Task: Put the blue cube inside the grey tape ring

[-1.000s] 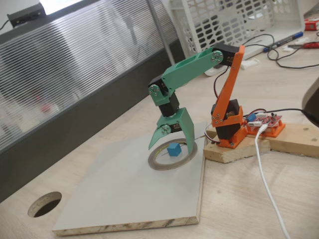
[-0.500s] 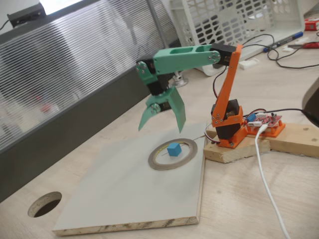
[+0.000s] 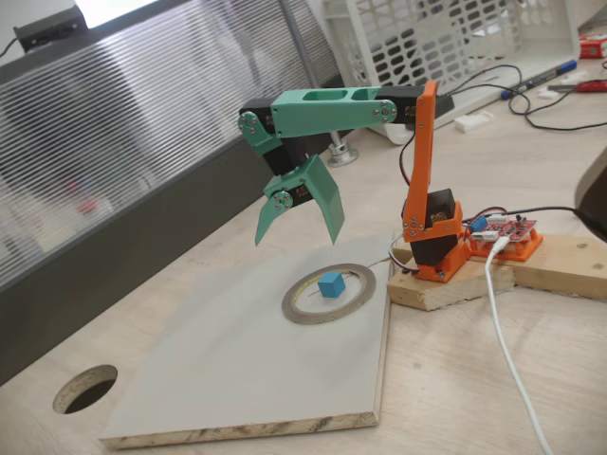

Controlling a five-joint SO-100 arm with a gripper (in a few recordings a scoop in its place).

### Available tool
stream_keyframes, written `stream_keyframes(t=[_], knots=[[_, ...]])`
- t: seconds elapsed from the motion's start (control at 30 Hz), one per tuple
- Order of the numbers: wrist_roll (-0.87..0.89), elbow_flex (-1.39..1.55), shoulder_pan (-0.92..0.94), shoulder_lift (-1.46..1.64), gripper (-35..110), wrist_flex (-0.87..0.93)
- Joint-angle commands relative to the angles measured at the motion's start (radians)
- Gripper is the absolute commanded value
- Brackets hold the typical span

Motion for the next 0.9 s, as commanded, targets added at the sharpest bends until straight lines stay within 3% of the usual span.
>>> stream_keyframes(t=[0.0, 0.13, 0.27, 0.63, 0.87], knots=[[0.003, -0.021, 0.008, 0.006, 91, 0.025], [0.002, -0.018, 0.008, 0.012, 88, 0.025], [0.002, -0.018, 0.008, 0.018, 75, 0.025], [0.003, -0.02, 0.018, 0.021, -2, 0.023], [0.011, -0.015, 0.014, 0.012, 0, 0.023]])
